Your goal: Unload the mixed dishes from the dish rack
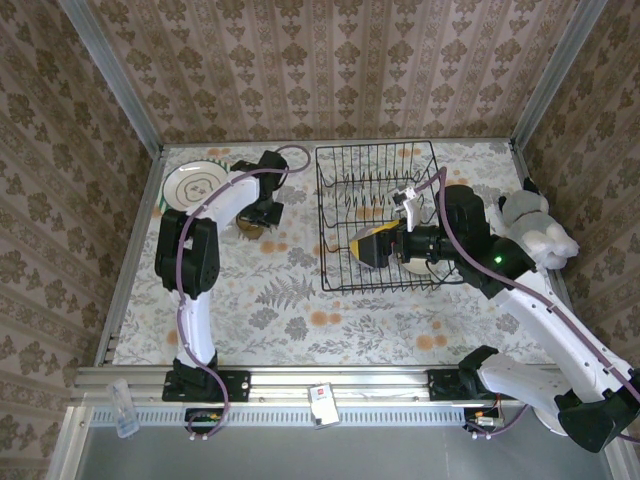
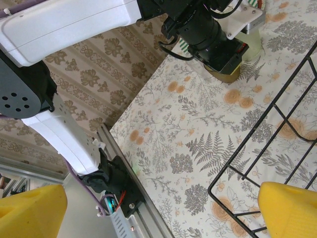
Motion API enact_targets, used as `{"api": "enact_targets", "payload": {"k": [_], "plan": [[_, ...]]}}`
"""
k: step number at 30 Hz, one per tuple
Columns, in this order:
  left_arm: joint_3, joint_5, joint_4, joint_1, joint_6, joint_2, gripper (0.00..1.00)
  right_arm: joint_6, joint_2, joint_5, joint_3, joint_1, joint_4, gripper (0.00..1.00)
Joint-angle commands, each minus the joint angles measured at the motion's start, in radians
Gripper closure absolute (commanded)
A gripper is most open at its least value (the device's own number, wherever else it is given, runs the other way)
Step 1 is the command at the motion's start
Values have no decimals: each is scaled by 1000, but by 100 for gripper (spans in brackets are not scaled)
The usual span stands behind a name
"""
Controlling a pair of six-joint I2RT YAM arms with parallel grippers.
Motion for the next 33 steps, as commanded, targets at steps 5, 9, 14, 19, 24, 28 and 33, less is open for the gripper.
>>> {"api": "enact_targets", "payload": {"k": [5, 9, 14, 19, 24, 28, 33], "plan": [[52, 1, 2, 3, 7, 42, 96, -3, 5, 6, -13, 5, 13, 0], [65, -6, -5, 2, 7, 47, 91, -7, 5, 8, -14, 5, 9, 0], [67, -10, -11, 2, 2, 36, 84, -11, 3, 17, -16, 5, 8, 0], [57, -14, -20, 2, 1, 11, 73, -11, 6, 20, -17, 5, 15, 0], [38, -8, -27, 2, -2, -40, 63, -13, 9, 25, -16, 5, 19, 0], [26, -3, -36, 1, 3, -91, 54, -14, 10, 32, -17, 5, 21, 0], [22, 12, -53, 0, 2, -173, 46, -15, 5, 47, -19, 6, 21, 0]]}}
